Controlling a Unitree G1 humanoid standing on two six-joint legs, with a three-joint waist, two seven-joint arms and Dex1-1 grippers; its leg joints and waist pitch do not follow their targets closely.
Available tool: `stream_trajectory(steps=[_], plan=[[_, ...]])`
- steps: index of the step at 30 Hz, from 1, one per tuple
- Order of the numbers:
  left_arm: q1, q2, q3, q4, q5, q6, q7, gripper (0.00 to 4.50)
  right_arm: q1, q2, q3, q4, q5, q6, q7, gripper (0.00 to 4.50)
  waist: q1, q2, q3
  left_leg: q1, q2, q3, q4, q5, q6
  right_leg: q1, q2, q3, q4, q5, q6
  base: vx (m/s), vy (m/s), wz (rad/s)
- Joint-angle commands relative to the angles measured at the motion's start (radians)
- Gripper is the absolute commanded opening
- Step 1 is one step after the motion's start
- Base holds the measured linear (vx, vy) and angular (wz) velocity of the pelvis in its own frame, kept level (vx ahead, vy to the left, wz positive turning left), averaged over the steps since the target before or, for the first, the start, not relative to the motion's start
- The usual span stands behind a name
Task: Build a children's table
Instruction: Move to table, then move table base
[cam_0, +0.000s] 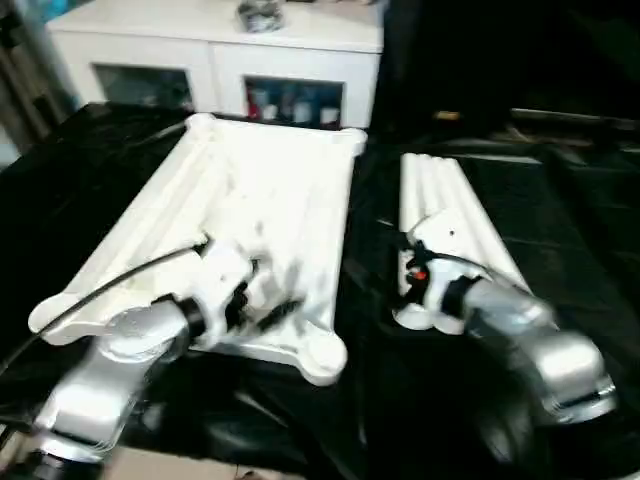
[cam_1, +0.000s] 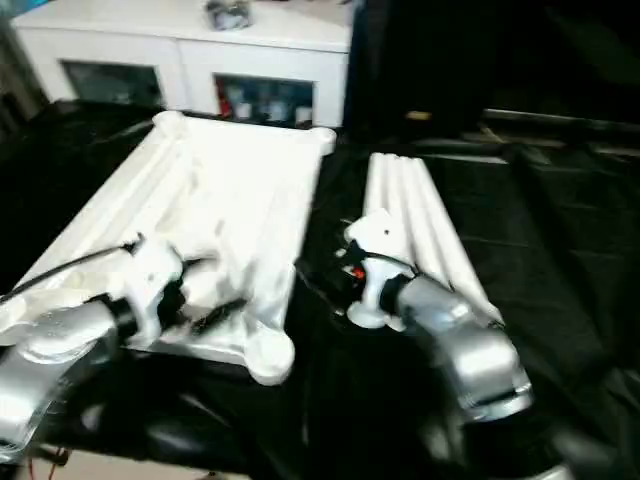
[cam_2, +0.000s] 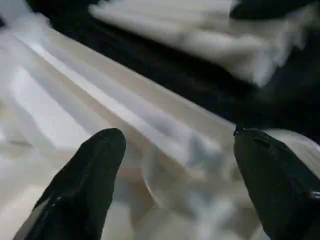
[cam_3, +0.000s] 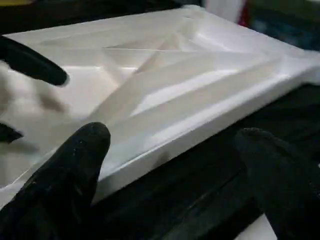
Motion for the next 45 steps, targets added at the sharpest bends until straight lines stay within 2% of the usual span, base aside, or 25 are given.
stream_trajectory(steps=[1,2,3,4,5,7,8,10,12,14,15,16,17,18,20,21,22,23,27,28,31,34,39,45], plan=[[-0.038,0.045,-0.018,0.041,-0.018,-0.027,-0.114,3.60,-0.023,-0.032,0.033,-0.017,0.011,-0.022,0.077,4.50,-0.003,0.009,-0.024,0.021,0.069,-0.009,-0.104,-0.306,-0.015,0.033,-0.051,0.027,-0.097,-0.301,-0.222,-0.071,-0.035,0.07],[-0.063,0.083,-0.039,0.084,-0.028,-0.039,-0.208,3.58,-0.042,-0.058,0.040,-0.002,0.012,-0.037,0.118,4.50,-0.005,0.018,-0.020,0.033,0.072,-0.011,-0.106,-0.388,-0.035,0.023,-0.055,0.027,-0.107,-0.432,-0.199,-0.071,-0.035,0.07],[-0.072,0.091,-0.046,0.098,-0.028,-0.041,-0.235,3.61,-0.050,-0.064,0.042,0.007,0.006,-0.045,0.126,4.50,-0.008,0.014,-0.019,0.036,0.073,-0.011,-0.108,-0.414,-0.041,0.021,-0.056,0.026,-0.113,-0.481,-0.184,-0.081,-0.030,0.04],[-0.076,0.094,-0.050,0.105,-0.028,-0.042,-0.246,3.46,-0.054,-0.066,0.042,0.011,0.004,-0.049,0.129,4.50,-0.010,0.011,-0.023,0.029,0.076,-0.012,-0.110,-0.396,-0.049,0.028,-0.059,0.026,-0.109,-0.483,-0.171,-0.075,-0.017,-0.03],[-0.084,0.100,-0.056,0.117,-0.025,-0.046,-0.262,3.28,-0.060,-0.070,0.043,0.019,0.000,-0.054,0.135,4.50,-0.009,0.011,-0.023,0.025,0.078,-0.010,-0.112,-0.361,-0.048,0.030,-0.061,0.026,-0.109,-0.454,-0.171,-0.075,-0.017,-0.03],[-0.104,0.117,-0.082,0.160,-0.004,-0.086,-0.295,3.13,-0.071,-0.088,0.051,0.025,0.013,-0.046,0.179,4.50,-0.007,0.017,-0.024,0.028,0.079,-0.006,-0.111,-0.343,-0.042,0.026,-0.061,0.027,-0.109,-0.436,-0.179,-0.027,-0.008,0.00],[-0.124,0.134,-0.104,0.205,0.018,-0.122,-0.327,3.16,-0.079,-0.109,0.061,0.022,0.031,-0.034,0.232,4.50,-0.008,0.018,-0.027,0.023,0.080,-0.002,-0.110,-0.319,-0.033,0.032,-0.059,0.024,-0.106,-0.398,-0.192,0.000,0.000,0.00],[-0.144,0.141,-0.122,0.252,0.047,-0.153,-0.347,3.12,-0.077,-0.129,0.073,0.008,0.033,-0.033,0.269,4.50,-0.008,0.017,-0.029,0.019,0.083,0.002,-0.110,-0.294,-0.031,0.034,-0.061,0.024,-0.103,-0.373,-0.196,0.000,0.000,0.00],[-0.163,0.141,-0.136,0.294,0.072,-0.187,-0.357,2.74,-0.077,-0.140,0.081,0.000,0.034,-0.031,0.289,4.50,-0.007,0.020,-0.033,0.019,0.085,0.004,-0.108,-0.267,-0.031,0.036,-0.060,0.021,-0.098,-0.338,-0.205,0.000,0.000,0.00],[-0.203,0.138,-0.168,0.385,0.125,-0.260,-0.367,2.71,-0.074,-0.162,0.103,-0.019,0.039,-0.024,0.328,4.50,-0.007,0.019,-0.035,0.016,0.086,0.007,-0.108,-0.241,-0.024,0.039,-0.057,0.018,-0.096,-0.282,-0.222,0.000,0.000,0.00],[-0.203,0.138,-0.168,0.385,0.125,-0.260,-0.367,2.59,-0.074,-0.162,0.103,-0.019,0.039,-0.024,0.328,4.50,-0.006,0.018,-0.036,0.016,0.086,0.008,-0.107,-0.234,-0.021,0.040,-0.057,0.019,-0.095,-0.273,-0.222,0.000,0.000,0.00],[-0.220,0.137,-0.179,0.421,0.138,-0.281,-0.378,2.40,-0.074,-0.169,0.113,-0.024,0.034,-0.029,0.342,4.50,-0.006,0.020,-0.040,0.015,0.089,0.010,-0.105,-0.200,-0.020,0.043,-0.061,0.019,-0.088,-0.215,-0.238,0.000,0.000,0.00],[-0.236,0.136,-0.188,0.453,0.148,-0.302,-0.385,2.26,-0.074,-0.173,0.119,-0.030,0.032,-0.029,0.353,4.50,-0.005,0.026,-0.043,0.012,0.087,0.010,-0.103,-0.165,-0.014,0.046,-0.059,0.017,-0.085,-0.162,-0.249,0.000,0.000,0.00],[-0.246,0.135,-0.193,0.473,0.154,-0.315,-0.391,2.19,-0.075,-0.175,0.123,-0.033,0.031,-0.029,0.359,4.50,-0.006,0.025,-0.046,0.013,0.087,0.012,-0.101,-0.148,-0.012,0.047,-0.057,0.016,-0.081,-0.125,-0.257,0.000,0.000,0.00],[-0.260,0.131,-0.198,0.506,0.162,-0.331,-0.402,2.09,-0.075,-0.178,0.127,-0.041,0.032,-0.030,0.372,4.50,-0.006,0.025,-0.050,0.009,0.088,0.013,-0.098,-0.099,0.001,0.051,-0.057,0.013,-0.068,0.007,-0.290,0.000,0.000,0.00],[-0.270,0.133,-0.206,0.527,0.168,-0.329,-0.425,2.09,-0.073,-0.182,0.130,-0.048,0.035,-0.029,0.383,4.50,-0.005,0.025,-0.050,0.010,0.089,0.014,-0.098,-0.097,0.005,0.051,-0.057,0.012,-0.068,0.020,-0.296,0.000,0.000,0.00],[-0.271,0.134,-0.208,0.529,0.168,-0.325,-0.431,1.82,-0.073,-0.183,0.130,-0.050,0.036,-0.027,0.385,4.50,-0.004,0.027,-0.052,0.014,0.090,0.016,-0.096,-0.089,0.012,0.051,-0.057,0.011,-0.067,0.043,-0.304,0.000,0.000,0.00],[-0.272,0.136,-0.210,0.532,0.167,-0.319,-0.440,1.76,-0.072,-0.184,0.132,-0.053,0.039,-0.024,0.389,4.50,-0.004,0.033,-0.054,0.016,0.091,0.017,-0.095,-0.078,0.016,0.051,-0.057,0.009,-0.065,0.076,-0.316,0.000,0.000,0.00],[-0.281,0.138,-0.213,0.558,0.164,-0.322,-0.469,1.62,-0.073,-0.194,0.139,-0.064,0.055,-0.006,0.410,4.50,-0.003,0.033,-0.049,0.015,0.094,0.018,-0.099,-0.115,0.013,0.051,-0.059,0.009,-0.068,0.042,-0.331,0.000,0.000,0.00],[-0.287,0.135,-0.212,0.574,0.164,-0.333,-0.476,1.37,-0.074,-0.193,0.139,-0.063,0.053,-0.008,0.410,4.50,-0.003,0.033,-0.047,0.016,0.095,0.018,-0.101,-0.139,0.006,0.052,-0.060,0.010,-0.070,0.009,-0.330,0.000,0.000,0.00],[-0.284,0.134,-0.198,0.563,0.143,-0.324,-0.487,1.27,-0.075,-0.187,0.141,-0.064,0.048,-0.011,0.409,4.50,-0.002,0.031,-0.044,0.019,0.099,0.019,-0.106,-0.179,-0.012,0.049,-0.062,0.012,-0.075,-0.057,-0.321,0.000,0.000,0.00],[-0.278,0.132,-0.188,0.544,0.133,-0.310,-0.501,1.02,-0.073,-0.181,0.146,-0.068,0.043,-0.009,0.407,4.50,-0.001,0.030,-0.042,0.018,0.099,0.020,-0.107,-0.192,-0.021,0.047,-0.063,0.013,-0.076,-0.084,-0.314,0.000,0.000,0.00],[-0.277,0.132,-0.186,0.540,0.136,-0.305,-0.508,0.63,-0.068,-0.175,0.158,-0.071,0.038,-0.013,0.406,4.50,-0.001,0.029,-0.044,0.014,0.099,0.021,-0.106,-0.147,-0.016,0.049,-0.062,0.013,-0.072,-0.039,-0.311,0.000,0.000,0.00],[-0.287,0.124,-0.180,0.542,0.182,-0.379,-0.443,0.27,-0.065,-0.169,0.165,-0.073,0.032,-0.016,0.401,4.50,-0.004,0.031,-0.046,0.014,0.100,0.024,-0.103,-0.130,-0.008,0.051,-0.061,0.013,-0.071,0.011,-0.318,0.000,0.000,0.00]])
